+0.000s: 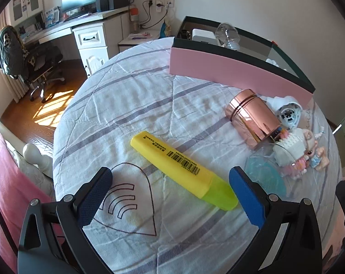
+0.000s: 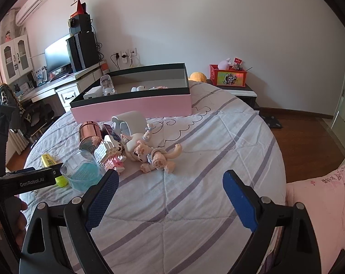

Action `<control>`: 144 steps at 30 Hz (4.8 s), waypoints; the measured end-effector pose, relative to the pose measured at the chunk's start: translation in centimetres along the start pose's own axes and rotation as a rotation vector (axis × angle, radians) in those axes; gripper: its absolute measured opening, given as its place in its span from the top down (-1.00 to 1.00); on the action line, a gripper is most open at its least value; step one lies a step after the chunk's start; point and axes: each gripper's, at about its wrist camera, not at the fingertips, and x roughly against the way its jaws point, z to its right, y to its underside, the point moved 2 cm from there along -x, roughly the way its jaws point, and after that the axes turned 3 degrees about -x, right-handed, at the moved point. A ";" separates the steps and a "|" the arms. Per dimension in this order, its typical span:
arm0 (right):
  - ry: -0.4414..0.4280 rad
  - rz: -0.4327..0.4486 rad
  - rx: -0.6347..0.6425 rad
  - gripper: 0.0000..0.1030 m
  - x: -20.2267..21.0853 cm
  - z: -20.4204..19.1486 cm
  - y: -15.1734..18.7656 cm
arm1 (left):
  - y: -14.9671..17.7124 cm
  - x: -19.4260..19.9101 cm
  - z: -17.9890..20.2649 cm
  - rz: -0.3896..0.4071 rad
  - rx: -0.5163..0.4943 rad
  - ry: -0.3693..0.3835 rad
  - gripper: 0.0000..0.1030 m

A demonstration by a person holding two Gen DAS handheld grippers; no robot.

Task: Organize rigid objects
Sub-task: 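Grasp the yellow highlighter with the left tool while the right tool grasps the clear blue heart container, then carry the highlighter and heart container into the pink box and open both tools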

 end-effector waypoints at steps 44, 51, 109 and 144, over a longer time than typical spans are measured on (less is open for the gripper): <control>-0.105 -0.131 0.018 -0.32 -3.4 -5.4 2.2 | 1.4 1.6 -0.6 0.152 -0.228 0.087 0.49; -0.134 -0.081 0.002 -0.32 -1.5 -4.6 1.8 | 2.1 2.8 -2.2 0.133 -0.111 0.215 0.49; -0.109 0.446 0.219 -0.33 14.6 -10.5 -8.0 | -2.3 24.0 2.6 0.674 -0.206 0.095 0.48; -0.148 0.062 0.098 -0.61 -12.5 -5.0 -16.3 | -18.2 -2.6 6.5 0.276 -0.238 0.085 -0.51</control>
